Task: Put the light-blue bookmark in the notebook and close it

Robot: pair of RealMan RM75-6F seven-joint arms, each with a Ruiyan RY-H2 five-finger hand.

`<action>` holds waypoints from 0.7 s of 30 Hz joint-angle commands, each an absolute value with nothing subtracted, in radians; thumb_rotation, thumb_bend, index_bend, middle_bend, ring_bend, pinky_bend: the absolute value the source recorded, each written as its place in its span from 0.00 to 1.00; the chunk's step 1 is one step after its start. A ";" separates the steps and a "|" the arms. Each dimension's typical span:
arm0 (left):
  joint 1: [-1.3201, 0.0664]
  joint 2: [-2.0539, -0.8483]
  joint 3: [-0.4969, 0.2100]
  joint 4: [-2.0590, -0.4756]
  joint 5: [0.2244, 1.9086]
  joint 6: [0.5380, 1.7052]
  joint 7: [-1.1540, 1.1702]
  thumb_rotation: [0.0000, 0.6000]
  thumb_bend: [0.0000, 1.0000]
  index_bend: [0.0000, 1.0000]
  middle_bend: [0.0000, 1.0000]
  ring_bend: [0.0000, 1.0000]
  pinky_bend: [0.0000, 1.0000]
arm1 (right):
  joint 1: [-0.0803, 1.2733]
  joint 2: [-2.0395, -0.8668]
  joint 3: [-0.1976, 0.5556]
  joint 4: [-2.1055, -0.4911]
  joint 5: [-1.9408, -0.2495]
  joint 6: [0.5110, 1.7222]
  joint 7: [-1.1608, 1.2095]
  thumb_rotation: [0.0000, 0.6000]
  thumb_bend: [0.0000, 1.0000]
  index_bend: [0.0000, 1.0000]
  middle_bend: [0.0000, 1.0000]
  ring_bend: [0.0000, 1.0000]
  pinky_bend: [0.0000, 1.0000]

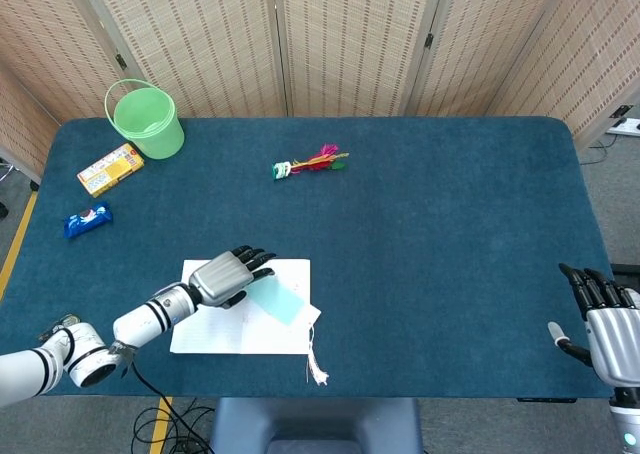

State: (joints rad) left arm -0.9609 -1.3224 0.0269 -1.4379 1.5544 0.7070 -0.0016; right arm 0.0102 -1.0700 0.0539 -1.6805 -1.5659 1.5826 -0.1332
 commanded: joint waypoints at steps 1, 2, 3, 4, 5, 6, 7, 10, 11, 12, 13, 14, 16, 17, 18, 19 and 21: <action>-0.961 -1.320 0.021 -1.469 1.550 0.709 0.013 0.94 0.61 0.22 0.00 0.00 0.14 | 0.009 -1.071 0.053 -1.678 -1.566 1.584 -0.130 1.00 0.19 0.13 0.21 0.15 0.24; -0.961 -1.322 0.019 -1.479 1.543 0.708 0.019 0.83 0.62 0.23 0.00 0.00 0.14 | 0.009 -1.071 0.053 -1.677 -1.566 1.584 -0.128 1.00 0.19 0.13 0.21 0.15 0.24; -0.961 -1.325 0.015 -1.493 1.535 0.706 0.028 0.75 0.62 0.24 0.00 0.00 0.14 | 0.008 -1.071 0.053 -1.675 -1.565 1.584 -0.126 1.00 0.19 0.13 0.21 0.15 0.24; -0.961 -1.328 0.012 -1.502 1.529 0.705 0.035 0.65 0.62 0.24 0.00 0.00 0.14 | 0.008 -1.070 0.053 -1.673 -1.564 1.584 -0.124 1.00 0.19 0.13 0.21 0.15 0.24; -0.961 -1.330 0.010 -1.506 1.525 0.704 0.040 0.58 0.62 0.24 0.00 0.00 0.14 | 0.007 -1.070 0.054 -1.672 -1.564 1.584 -0.124 1.00 0.19 0.13 0.21 0.15 0.24; -0.962 -1.334 0.007 -1.512 1.519 0.703 0.048 0.52 0.62 0.25 0.00 0.00 0.14 | 0.007 -1.070 0.054 -1.671 -1.563 1.584 -0.122 1.00 0.19 0.13 0.21 0.15 0.24; -0.962 -1.339 0.004 -1.517 1.514 0.702 0.058 0.48 0.62 0.25 0.00 0.00 0.14 | 0.007 -1.070 0.053 -1.670 -1.564 1.585 -0.120 1.00 0.19 0.13 0.21 0.15 0.24; -0.968 -1.370 -0.012 -1.528 1.482 0.693 0.106 0.37 0.62 0.25 0.00 0.00 0.13 | 0.006 -1.071 0.052 -1.664 -1.562 1.582 -0.113 1.00 0.19 0.13 0.21 0.15 0.24; -0.970 -1.378 -0.016 -1.529 1.470 0.689 0.124 0.34 0.62 0.25 0.00 0.00 0.13 | 0.006 -1.072 0.052 -1.663 -1.562 1.582 -0.111 1.00 0.19 0.13 0.21 0.15 0.24; -0.973 -1.391 -0.022 -1.528 1.452 0.684 0.149 0.32 0.62 0.25 0.00 0.00 0.13 | 0.006 -1.072 0.052 -1.661 -1.561 1.583 -0.109 1.00 0.19 0.13 0.21 0.15 0.24; -0.974 -1.401 -0.026 -1.527 1.438 0.681 0.167 0.31 0.62 0.25 0.00 0.00 0.13 | 0.005 -1.072 0.052 -1.659 -1.562 1.584 -0.107 1.00 0.19 0.13 0.21 0.15 0.24; -0.976 -1.416 -0.032 -1.522 1.419 0.679 0.193 0.30 0.62 0.25 0.00 0.00 0.13 | 0.004 -1.072 0.052 -1.658 -1.562 1.584 -0.105 1.00 0.19 0.13 0.20 0.15 0.24; -0.979 -1.437 -0.039 -1.515 1.385 0.673 0.228 0.28 0.62 0.25 0.00 0.00 0.13 | 0.004 -1.072 0.052 -1.656 -1.560 1.584 -0.103 1.00 0.19 0.13 0.20 0.15 0.24; -0.980 -1.447 -0.043 -1.511 1.367 0.670 0.244 0.28 0.62 0.25 0.00 0.00 0.13 | 0.003 -1.072 0.052 -1.655 -1.560 1.584 -0.101 1.00 0.19 0.13 0.20 0.15 0.24; -0.983 -1.458 -0.047 -1.507 1.343 0.664 0.266 0.27 0.62 0.26 0.00 0.00 0.13 | 0.002 -1.072 0.052 -1.653 -1.559 1.585 -0.100 1.00 0.19 0.13 0.20 0.15 0.24; -0.986 -1.466 -0.049 -1.504 1.325 0.660 0.282 0.27 0.62 0.26 0.00 0.00 0.13 | 0.002 -1.073 0.051 -1.652 -1.559 1.585 -0.098 1.00 0.19 0.13 0.20 0.15 0.24; -0.991 -1.481 -0.051 -1.495 1.290 0.656 0.322 0.26 0.62 0.26 0.00 0.00 0.13 | 0.001 -1.073 0.051 -1.650 -1.558 1.586 -0.095 1.00 0.19 0.13 0.20 0.15 0.24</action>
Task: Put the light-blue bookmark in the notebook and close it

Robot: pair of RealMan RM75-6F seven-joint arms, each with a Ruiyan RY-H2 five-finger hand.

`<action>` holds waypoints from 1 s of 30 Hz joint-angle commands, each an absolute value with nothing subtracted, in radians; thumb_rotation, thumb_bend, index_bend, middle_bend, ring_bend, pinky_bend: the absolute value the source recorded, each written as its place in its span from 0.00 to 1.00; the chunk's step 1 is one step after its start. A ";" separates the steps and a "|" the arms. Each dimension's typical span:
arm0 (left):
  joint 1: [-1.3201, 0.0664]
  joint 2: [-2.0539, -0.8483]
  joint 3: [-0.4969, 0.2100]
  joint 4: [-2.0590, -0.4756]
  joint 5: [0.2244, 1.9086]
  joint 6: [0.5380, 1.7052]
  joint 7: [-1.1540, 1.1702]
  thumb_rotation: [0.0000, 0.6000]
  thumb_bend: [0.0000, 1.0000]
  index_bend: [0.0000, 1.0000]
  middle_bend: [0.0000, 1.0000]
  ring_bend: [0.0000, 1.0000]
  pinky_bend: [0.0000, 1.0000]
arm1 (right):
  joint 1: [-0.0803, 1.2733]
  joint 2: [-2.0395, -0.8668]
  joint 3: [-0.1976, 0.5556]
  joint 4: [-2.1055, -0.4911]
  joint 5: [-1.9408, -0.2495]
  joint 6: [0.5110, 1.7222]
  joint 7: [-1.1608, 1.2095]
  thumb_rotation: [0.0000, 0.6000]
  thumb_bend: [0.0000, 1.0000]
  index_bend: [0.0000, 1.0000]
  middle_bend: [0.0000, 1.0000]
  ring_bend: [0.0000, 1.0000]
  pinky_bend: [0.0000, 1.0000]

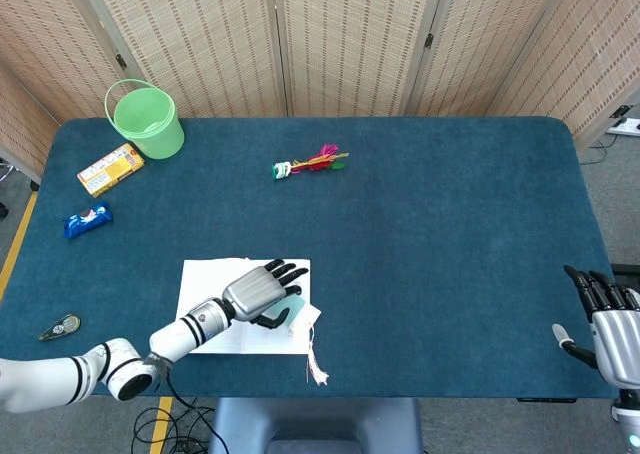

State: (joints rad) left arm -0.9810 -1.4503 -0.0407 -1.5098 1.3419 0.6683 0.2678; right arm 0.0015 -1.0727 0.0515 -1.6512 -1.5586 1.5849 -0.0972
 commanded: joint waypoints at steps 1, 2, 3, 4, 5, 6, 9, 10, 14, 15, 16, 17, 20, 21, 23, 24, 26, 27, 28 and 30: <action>-0.992 -1.488 -0.051 -1.491 1.277 0.657 0.339 0.26 0.62 0.27 0.00 0.00 0.13 | 0.000 -1.073 0.051 -1.649 -1.558 1.586 -0.094 1.00 0.19 0.13 0.20 0.15 0.24; -0.993 -1.495 -0.050 -1.485 1.260 0.660 0.362 0.25 0.62 0.27 0.00 0.00 0.13 | 0.000 -1.073 0.051 -1.647 -1.557 1.586 -0.093 1.00 0.19 0.13 0.20 0.15 0.24; -0.993 -1.501 -0.049 -1.482 1.248 0.663 0.377 0.25 0.62 0.27 0.00 0.00 0.13 | -0.001 -1.073 0.052 -1.647 -1.556 1.586 -0.092 1.00 0.19 0.13 0.20 0.15 0.24; -0.993 -1.506 -0.048 -1.479 1.236 0.664 0.389 0.25 0.62 0.27 0.00 0.00 0.13 | -0.001 -1.073 0.052 -1.646 -1.556 1.586 -0.091 1.00 0.19 0.13 0.20 0.15 0.24; -0.993 -1.512 -0.047 -1.477 1.218 0.664 0.401 0.24 0.62 0.27 0.00 0.00 0.13 | 0.000 -1.073 0.052 -1.645 -1.556 1.585 -0.090 1.00 0.19 0.13 0.20 0.15 0.24; -0.994 -1.515 -0.045 -1.477 1.207 0.663 0.410 0.24 0.62 0.27 0.00 0.00 0.13 | 0.000 -1.074 0.052 -1.644 -1.556 1.584 -0.089 1.00 0.19 0.13 0.20 0.15 0.24; -0.996 -1.520 -0.037 -1.480 1.183 0.665 0.439 0.23 0.62 0.27 0.00 0.00 0.13 | 0.002 -1.076 0.052 -1.642 -1.557 1.581 -0.088 1.00 0.19 0.13 0.20 0.15 0.24; -0.996 -1.522 -0.034 -1.483 1.179 0.668 0.446 0.23 0.62 0.27 0.00 0.00 0.13 | 0.003 -1.077 0.052 -1.641 -1.557 1.580 -0.087 1.00 0.19 0.13 0.20 0.15 0.24; -0.994 -1.526 -0.024 -1.496 1.171 0.682 0.471 0.23 0.62 0.27 0.00 0.00 0.13 | 0.006 -1.078 0.053 -1.640 -1.557 1.575 -0.088 1.00 0.19 0.13 0.20 0.15 0.24; -0.994 -1.528 -0.022 -1.499 1.169 0.684 0.476 0.23 0.62 0.27 0.00 0.00 0.13 | 0.006 -1.079 0.053 -1.640 -1.558 1.575 -0.088 1.00 0.19 0.13 0.20 0.15 0.24; -0.995 -1.529 -0.020 -1.501 1.167 0.685 0.479 0.23 0.62 0.28 0.00 0.00 0.13 | 0.007 -1.079 0.053 -1.641 -1.558 1.575 -0.088 1.00 0.19 0.13 0.20 0.15 0.24; -0.995 -1.530 -0.018 -1.503 1.164 0.687 0.484 0.23 0.62 0.28 0.00 0.00 0.13 | 0.006 -1.079 0.053 -1.641 -1.559 1.576 -0.089 1.00 0.19 0.13 0.20 0.15 0.24; -0.994 -1.531 -0.010 -1.508 1.162 0.690 0.493 0.23 0.62 0.28 0.00 0.00 0.13 | 0.005 -1.078 0.052 -1.640 -1.558 1.577 -0.089 1.00 0.19 0.13 0.20 0.15 0.24; -0.994 -1.530 -0.007 -1.509 1.162 0.690 0.497 0.23 0.62 0.28 0.00 0.00 0.13 | 0.004 -1.078 0.052 -1.640 -1.557 1.578 -0.089 1.00 0.19 0.13 0.20 0.15 0.24; -0.994 -1.528 0.000 -1.512 1.160 0.691 0.506 0.23 0.62 0.29 0.00 0.00 0.13 | 0.002 -1.079 0.052 -1.640 -1.557 1.580 -0.088 1.00 0.19 0.13 0.20 0.15 0.24; -0.992 -1.528 0.003 -1.514 1.160 0.694 0.510 0.23 0.62 0.29 0.00 0.00 0.13 | 0.002 -1.079 0.052 -1.639 -1.557 1.580 -0.087 1.00 0.19 0.13 0.20 0.15 0.24; -0.990 -1.527 0.008 -1.518 1.158 0.698 0.514 0.23 0.62 0.29 0.00 0.00 0.13 | 0.001 -1.080 0.051 -1.639 -1.558 1.581 -0.086 1.00 0.19 0.13 0.20 0.15 0.24; -0.989 -1.527 0.010 -1.520 1.156 0.699 0.517 0.23 0.62 0.29 0.00 0.00 0.13 | 0.001 -1.080 0.050 -1.638 -1.559 1.581 -0.086 1.00 0.19 0.13 0.20 0.15 0.24; -0.989 -1.526 0.011 -1.522 1.154 0.700 0.520 0.23 0.62 0.29 0.00 0.00 0.13 | 0.001 -1.080 0.050 -1.638 -1.559 1.581 -0.086 1.00 0.19 0.13 0.20 0.15 0.24; -0.989 -1.524 0.015 -1.530 1.150 0.702 0.527 0.23 0.62 0.30 0.00 0.00 0.13 | 0.001 -1.080 0.049 -1.638 -1.561 1.582 -0.085 1.00 0.19 0.13 0.20 0.15 0.24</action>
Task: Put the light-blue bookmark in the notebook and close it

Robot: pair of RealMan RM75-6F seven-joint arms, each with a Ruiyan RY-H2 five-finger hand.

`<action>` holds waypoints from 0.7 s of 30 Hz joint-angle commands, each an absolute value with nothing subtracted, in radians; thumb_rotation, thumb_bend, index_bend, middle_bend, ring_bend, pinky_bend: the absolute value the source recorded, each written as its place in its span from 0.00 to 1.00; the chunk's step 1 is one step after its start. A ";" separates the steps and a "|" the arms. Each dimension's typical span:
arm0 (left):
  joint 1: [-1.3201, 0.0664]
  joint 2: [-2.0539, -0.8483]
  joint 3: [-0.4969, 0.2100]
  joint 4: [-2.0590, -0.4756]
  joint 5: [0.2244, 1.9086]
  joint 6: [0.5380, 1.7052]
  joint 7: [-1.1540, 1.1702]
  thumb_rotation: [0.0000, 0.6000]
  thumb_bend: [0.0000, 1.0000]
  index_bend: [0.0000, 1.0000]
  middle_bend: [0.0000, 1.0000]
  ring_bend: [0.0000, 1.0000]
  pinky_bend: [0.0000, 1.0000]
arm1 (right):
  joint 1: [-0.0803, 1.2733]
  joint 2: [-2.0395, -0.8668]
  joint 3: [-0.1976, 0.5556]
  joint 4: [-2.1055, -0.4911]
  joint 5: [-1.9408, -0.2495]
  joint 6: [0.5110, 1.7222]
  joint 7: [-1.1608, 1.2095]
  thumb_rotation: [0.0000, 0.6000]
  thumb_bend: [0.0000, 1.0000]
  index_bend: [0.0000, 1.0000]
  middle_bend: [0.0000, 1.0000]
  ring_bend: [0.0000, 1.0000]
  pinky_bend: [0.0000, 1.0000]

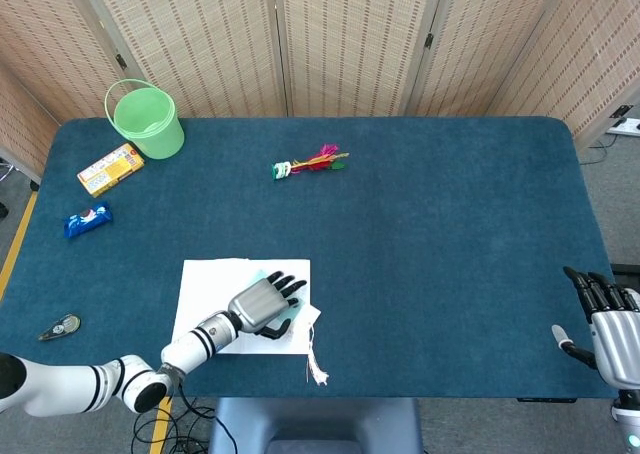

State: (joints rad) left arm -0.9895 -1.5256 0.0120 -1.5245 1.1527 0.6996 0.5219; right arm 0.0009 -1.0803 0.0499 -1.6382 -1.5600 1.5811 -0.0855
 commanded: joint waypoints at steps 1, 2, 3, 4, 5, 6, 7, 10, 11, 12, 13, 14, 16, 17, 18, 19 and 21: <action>-0.989 -1.522 0.017 -1.533 1.149 0.702 0.530 0.23 0.62 0.30 0.00 0.00 0.13 | 0.000 -1.080 0.049 -1.638 -1.561 1.582 -0.085 1.00 0.19 0.13 0.20 0.15 0.24; -0.989 -1.520 0.019 -1.537 1.148 0.703 0.534 0.23 0.62 0.30 0.00 0.00 0.13 | 0.000 -1.080 0.049 -1.638 -1.562 1.583 -0.085 1.00 0.19 0.13 0.20 0.15 0.24; -0.989 -1.516 0.023 -1.543 1.148 0.705 0.540 0.23 0.62 0.31 0.00 0.00 0.13 | -0.001 -1.079 0.049 -1.638 -1.562 1.584 -0.085 1.00 0.19 0.13 0.20 0.15 0.24; -0.989 -1.512 0.026 -1.548 1.149 0.706 0.544 0.23 0.62 0.31 0.00 0.00 0.13 | -0.002 -1.079 0.048 -1.638 -1.562 1.584 -0.085 1.00 0.19 0.13 0.20 0.15 0.24; -0.989 -1.507 0.029 -1.553 1.150 0.706 0.548 0.23 0.62 0.31 0.00 0.00 0.13 | -0.003 -1.079 0.048 -1.638 -1.562 1.586 -0.085 1.00 0.19 0.13 0.20 0.15 0.24; -0.988 -1.501 0.034 -1.561 1.151 0.707 0.553 0.23 0.62 0.31 0.00 0.00 0.13 | -0.004 -1.079 0.048 -1.638 -1.562 1.587 -0.084 1.00 0.19 0.13 0.20 0.15 0.24; -0.987 -1.496 0.038 -1.568 1.152 0.708 0.555 0.23 0.62 0.31 0.00 0.00 0.13 | -0.005 -1.079 0.048 -1.638 -1.562 1.588 -0.084 1.00 0.19 0.13 0.20 0.15 0.24; -0.983 -1.479 0.050 -1.588 1.162 0.714 0.563 0.23 0.62 0.31 0.00 0.00 0.13 | -0.006 -1.080 0.048 -1.637 -1.563 1.590 -0.083 1.00 0.19 0.13 0.20 0.15 0.24; -0.981 -1.471 0.056 -1.595 1.166 0.716 0.567 0.23 0.62 0.31 0.00 0.00 0.13 | -0.006 -1.080 0.048 -1.637 -1.563 1.590 -0.082 1.00 0.19 0.13 0.20 0.15 0.24; -0.980 -1.466 0.059 -1.600 1.169 0.717 0.568 0.23 0.62 0.31 0.00 0.00 0.13 | -0.006 -1.080 0.048 -1.637 -1.564 1.591 -0.082 1.00 0.19 0.13 0.20 0.15 0.24; -0.979 -1.460 0.063 -1.605 1.171 0.717 0.569 0.23 0.62 0.31 0.00 0.00 0.13 | -0.006 -1.080 0.048 -1.637 -1.565 1.592 -0.082 1.00 0.19 0.13 0.20 0.15 0.24; -0.977 -1.455 0.066 -1.610 1.173 0.718 0.571 0.23 0.62 0.31 0.00 0.00 0.13 | -0.006 -1.080 0.048 -1.637 -1.566 1.592 -0.082 1.00 0.19 0.13 0.20 0.15 0.24; -0.974 -1.442 0.074 -1.620 1.178 0.720 0.572 0.23 0.62 0.31 0.00 0.00 0.13 | -0.006 -1.080 0.048 -1.637 -1.567 1.593 -0.081 1.00 0.19 0.13 0.20 0.15 0.24; -0.972 -1.437 0.077 -1.623 1.180 0.721 0.573 0.23 0.62 0.31 0.00 0.00 0.13 | -0.007 -1.080 0.047 -1.637 -1.568 1.593 -0.081 1.00 0.19 0.13 0.20 0.15 0.24; -0.970 -1.431 0.082 -1.627 1.183 0.722 0.575 0.23 0.62 0.31 0.00 0.00 0.13 | -0.007 -1.080 0.047 -1.637 -1.569 1.594 -0.081 1.00 0.19 0.13 0.20 0.15 0.24; -0.968 -1.425 0.086 -1.631 1.185 0.721 0.576 0.23 0.62 0.31 0.00 0.00 0.13 | -0.008 -1.080 0.047 -1.638 -1.570 1.595 -0.082 1.00 0.19 0.13 0.20 0.15 0.24; -0.963 -1.410 0.090 -1.642 1.192 0.729 0.573 0.23 0.62 0.31 0.00 0.00 0.13 | -0.009 -1.080 0.047 -1.638 -1.572 1.600 -0.081 1.00 0.19 0.13 0.20 0.15 0.24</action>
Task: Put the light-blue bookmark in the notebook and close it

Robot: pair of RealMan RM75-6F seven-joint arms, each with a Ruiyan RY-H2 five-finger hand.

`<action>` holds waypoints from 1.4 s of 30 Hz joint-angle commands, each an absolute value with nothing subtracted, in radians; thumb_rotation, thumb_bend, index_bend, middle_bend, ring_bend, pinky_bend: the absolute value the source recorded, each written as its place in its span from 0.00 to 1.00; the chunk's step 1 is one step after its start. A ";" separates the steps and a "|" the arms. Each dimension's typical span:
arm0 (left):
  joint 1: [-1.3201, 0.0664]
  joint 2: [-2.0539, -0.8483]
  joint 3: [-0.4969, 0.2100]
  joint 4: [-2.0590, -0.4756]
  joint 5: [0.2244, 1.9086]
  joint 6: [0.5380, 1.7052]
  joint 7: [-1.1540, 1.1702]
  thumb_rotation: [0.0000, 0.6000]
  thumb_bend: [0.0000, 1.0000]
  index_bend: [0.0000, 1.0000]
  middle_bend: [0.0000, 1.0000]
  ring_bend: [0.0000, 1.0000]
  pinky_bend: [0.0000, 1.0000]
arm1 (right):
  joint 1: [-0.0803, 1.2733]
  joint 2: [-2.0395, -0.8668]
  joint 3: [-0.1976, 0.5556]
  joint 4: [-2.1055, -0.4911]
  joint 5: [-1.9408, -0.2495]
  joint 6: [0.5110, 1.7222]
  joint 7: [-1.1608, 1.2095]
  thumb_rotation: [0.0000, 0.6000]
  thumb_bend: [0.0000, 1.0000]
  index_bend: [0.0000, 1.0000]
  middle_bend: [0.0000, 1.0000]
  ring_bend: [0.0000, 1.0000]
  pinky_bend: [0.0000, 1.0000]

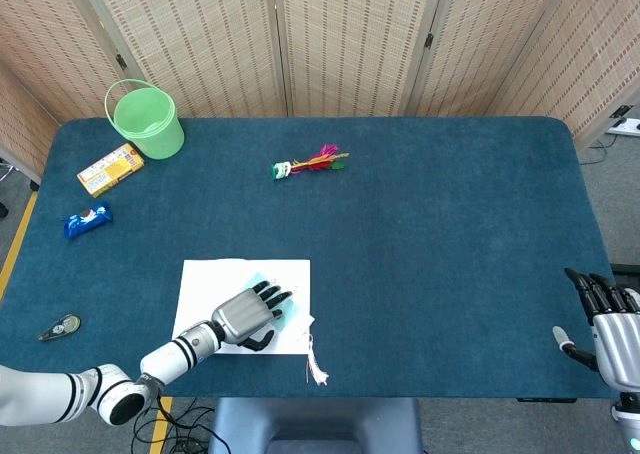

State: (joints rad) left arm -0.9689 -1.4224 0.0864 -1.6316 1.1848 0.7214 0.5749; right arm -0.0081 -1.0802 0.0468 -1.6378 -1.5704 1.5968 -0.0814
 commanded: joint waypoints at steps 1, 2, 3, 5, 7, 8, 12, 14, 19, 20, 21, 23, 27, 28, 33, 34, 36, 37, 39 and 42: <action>-0.959 -1.402 0.088 -1.648 1.196 0.737 0.569 0.23 0.62 0.31 0.00 0.00 0.13 | -0.010 -1.080 0.046 -1.638 -1.573 1.602 -0.081 1.00 0.19 0.13 0.20 0.15 0.24; -0.955 -1.394 0.086 -1.654 1.199 0.746 0.563 0.23 0.62 0.31 0.00 0.00 0.13 | -0.011 -1.080 0.046 -1.638 -1.574 1.603 -0.081 1.00 0.19 0.13 0.20 0.15 0.24; -0.949 -1.383 0.079 -1.662 1.202 0.759 0.551 0.23 0.62 0.31 0.00 0.00 0.13 | -0.012 -1.080 0.045 -1.638 -1.574 1.604 -0.080 1.00 0.19 0.13 0.20 0.15 0.24; -0.940 -1.366 0.069 -1.669 1.207 0.777 0.531 0.23 0.62 0.31 0.00 0.00 0.13 | -0.014 -1.079 0.045 -1.638 -1.576 1.606 -0.080 1.00 0.19 0.13 0.20 0.15 0.24; -0.932 -1.347 0.062 -1.667 1.212 0.790 0.515 0.23 0.62 0.31 0.00 0.00 0.13 | -0.015 -1.078 0.045 -1.639 -1.578 1.610 -0.079 1.00 0.19 0.13 0.20 0.15 0.24; -0.930 -1.339 0.062 -1.664 1.213 0.792 0.512 0.23 0.62 0.31 0.00 0.00 0.13 | -0.016 -1.077 0.045 -1.639 -1.578 1.612 -0.079 1.00 0.19 0.13 0.20 0.15 0.24; -0.912 -1.310 0.074 -1.650 1.213 0.793 0.501 0.23 0.62 0.31 0.00 0.00 0.13 | -0.017 -1.077 0.045 -1.640 -1.580 1.614 -0.079 1.00 0.19 0.13 0.20 0.15 0.24; -0.901 -1.303 0.083 -1.641 1.215 0.798 0.501 0.23 0.62 0.31 0.00 0.00 0.13 | -0.016 -1.078 0.045 -1.640 -1.581 1.613 -0.079 1.00 0.19 0.13 0.20 0.15 0.24; -0.868 -1.294 0.099 -1.609 1.227 0.817 0.494 0.35 0.62 0.29 0.00 0.00 0.13 | -0.011 -1.081 0.045 -1.644 -1.591 1.608 -0.085 1.00 0.19 0.13 0.20 0.15 0.24; -0.863 -1.291 0.102 -1.607 1.228 0.817 0.491 0.36 0.62 0.29 0.00 0.00 0.13 | -0.009 -1.081 0.045 -1.645 -1.593 1.607 -0.087 1.00 0.19 0.13 0.20 0.15 0.24; -0.859 -1.289 0.103 -1.608 1.230 0.816 0.485 0.36 0.62 0.29 0.00 0.00 0.13 | -0.008 -1.081 0.046 -1.647 -1.593 1.606 -0.088 1.00 0.19 0.13 0.20 0.15 0.24; -0.852 -1.286 0.106 -1.610 1.236 0.809 0.467 0.36 0.62 0.30 0.00 0.00 0.13 | -0.007 -1.082 0.045 -1.648 -1.594 1.604 -0.090 1.00 0.19 0.13 0.20 0.15 0.24; -0.847 -1.289 0.105 -1.614 1.259 0.799 0.442 0.36 0.62 0.30 0.00 0.00 0.13 | -0.006 -1.083 0.044 -1.650 -1.595 1.602 -0.092 1.00 0.19 0.13 0.20 0.15 0.24; -0.846 -1.290 0.104 -1.614 1.264 0.799 0.441 0.36 0.62 0.30 0.00 0.00 0.13 | -0.007 -1.082 0.044 -1.650 -1.595 1.603 -0.093 1.00 0.19 0.13 0.20 0.15 0.24; -0.850 -1.304 0.097 -1.613 1.269 0.784 0.455 0.36 0.62 0.30 0.00 0.00 0.13 | -0.013 -1.078 0.043 -1.652 -1.592 1.610 -0.092 1.00 0.19 0.13 0.20 0.15 0.24; -0.851 -1.307 0.095 -1.613 1.266 0.780 0.458 0.36 0.62 0.30 0.00 0.00 0.13 | -0.013 -1.078 0.043 -1.651 -1.592 1.610 -0.091 1.00 0.19 0.13 0.20 0.15 0.24; -0.852 -1.316 0.091 -1.610 1.259 0.774 0.465 0.36 0.62 0.30 0.00 0.00 0.13 | -0.016 -1.077 0.042 -1.651 -1.591 1.612 -0.090 1.00 0.19 0.13 0.20 0.15 0.24; -0.852 -1.319 0.090 -1.607 1.256 0.772 0.470 0.36 0.62 0.30 0.00 0.00 0.13 | -0.016 -1.077 0.042 -1.650 -1.591 1.613 -0.090 1.00 0.19 0.13 0.20 0.15 0.24; -0.854 -1.327 0.086 -1.600 1.249 0.769 0.480 0.36 0.62 0.30 0.00 0.00 0.13 | -0.017 -1.077 0.042 -1.650 -1.591 1.614 -0.089 1.00 0.19 0.13 0.20 0.15 0.24; -0.857 -1.333 0.077 -1.592 1.232 0.761 0.485 0.36 0.62 0.29 0.00 0.00 0.13 | -0.018 -1.077 0.043 -1.650 -1.590 1.615 -0.090 1.00 0.19 0.13 0.20 0.15 0.24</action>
State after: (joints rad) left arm -0.8554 -1.3307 0.0804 -1.5949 1.2371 0.7640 0.4831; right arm -0.0180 -1.0766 0.0429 -1.6505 -1.5903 1.6150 -0.0903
